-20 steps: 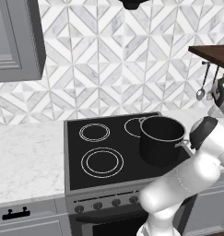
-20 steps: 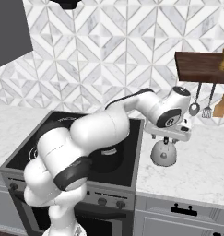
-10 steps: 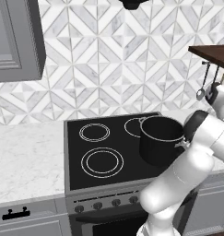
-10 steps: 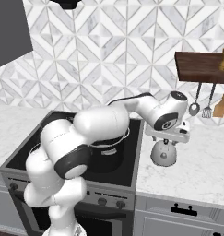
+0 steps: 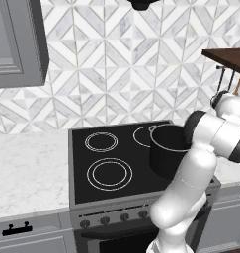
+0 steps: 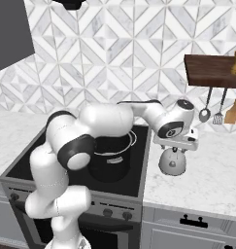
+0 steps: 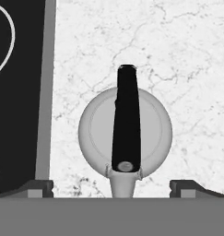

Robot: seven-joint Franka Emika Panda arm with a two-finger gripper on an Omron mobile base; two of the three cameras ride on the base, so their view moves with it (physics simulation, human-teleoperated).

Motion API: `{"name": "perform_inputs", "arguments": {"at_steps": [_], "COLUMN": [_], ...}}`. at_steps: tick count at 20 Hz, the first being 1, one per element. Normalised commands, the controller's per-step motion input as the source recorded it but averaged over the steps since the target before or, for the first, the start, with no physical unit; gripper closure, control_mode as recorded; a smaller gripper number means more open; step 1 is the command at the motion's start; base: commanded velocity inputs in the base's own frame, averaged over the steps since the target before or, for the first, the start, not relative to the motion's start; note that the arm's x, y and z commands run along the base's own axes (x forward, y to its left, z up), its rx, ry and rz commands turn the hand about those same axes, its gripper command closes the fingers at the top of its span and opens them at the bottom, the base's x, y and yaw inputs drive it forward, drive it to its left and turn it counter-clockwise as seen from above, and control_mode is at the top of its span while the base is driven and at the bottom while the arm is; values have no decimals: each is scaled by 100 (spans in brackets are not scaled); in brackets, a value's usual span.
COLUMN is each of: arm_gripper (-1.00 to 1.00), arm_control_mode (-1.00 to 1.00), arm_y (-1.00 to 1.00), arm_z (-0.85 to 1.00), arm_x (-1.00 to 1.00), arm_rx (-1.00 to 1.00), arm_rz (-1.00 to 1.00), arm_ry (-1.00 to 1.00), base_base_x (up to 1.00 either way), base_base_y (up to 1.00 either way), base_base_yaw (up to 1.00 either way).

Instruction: Pick the kettle from the counter and place it on a stove burner. Then turn the burner on.

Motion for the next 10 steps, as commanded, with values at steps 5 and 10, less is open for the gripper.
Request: {"name": "perform_inputs", "arguments": {"at_steps": [5, 10], "arm_gripper": [-100, -100], "arm_control_mode": [-100, -100], "arm_y": [-14, -26], "arm_z": [-16, -18], "arm_x": [26, 17], "arm_rx": [0, 0], "arm_rz": [0, 0], "arm_ry": [0, 0], "base_base_x": [0, 0], "base_base_y": [0, 0], "base_base_yaw": [0, 0]}}
